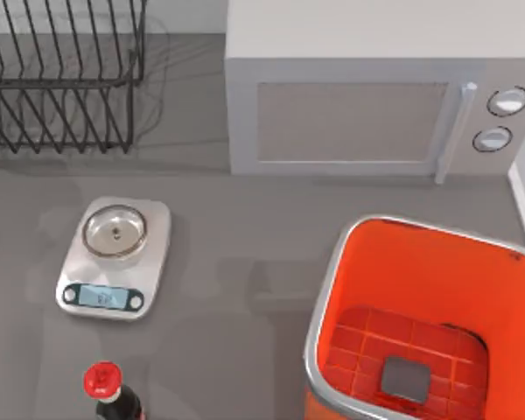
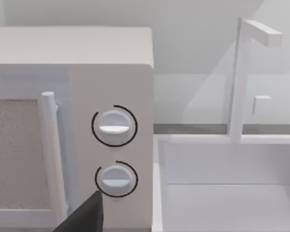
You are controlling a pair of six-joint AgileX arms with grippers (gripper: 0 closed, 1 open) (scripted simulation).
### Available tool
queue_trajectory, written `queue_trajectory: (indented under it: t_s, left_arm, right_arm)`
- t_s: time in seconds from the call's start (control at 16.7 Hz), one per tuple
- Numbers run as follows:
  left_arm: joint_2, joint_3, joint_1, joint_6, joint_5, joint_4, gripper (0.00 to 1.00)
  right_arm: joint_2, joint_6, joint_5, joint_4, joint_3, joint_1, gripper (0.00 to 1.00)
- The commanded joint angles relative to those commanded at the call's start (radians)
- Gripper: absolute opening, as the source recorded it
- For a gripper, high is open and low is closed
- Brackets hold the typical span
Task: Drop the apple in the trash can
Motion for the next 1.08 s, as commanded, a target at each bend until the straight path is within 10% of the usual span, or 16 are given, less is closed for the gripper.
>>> queue_trajectory:
  t_s: [0.54, 1.08]
  left_arm:
    - [0.561, 0.402, 0.037, 0.381, -0.049, -0.298, 1.00]
    - [0.625, 0.445, 0.035, 0.421, -0.057, -0.326, 1.00]
  right_arm:
    - [0.000, 0.000, 0.000, 0.000, 0.000, 0.000, 1.00]
    - [0.000, 0.000, 0.000, 0.000, 0.000, 0.000, 1.00]
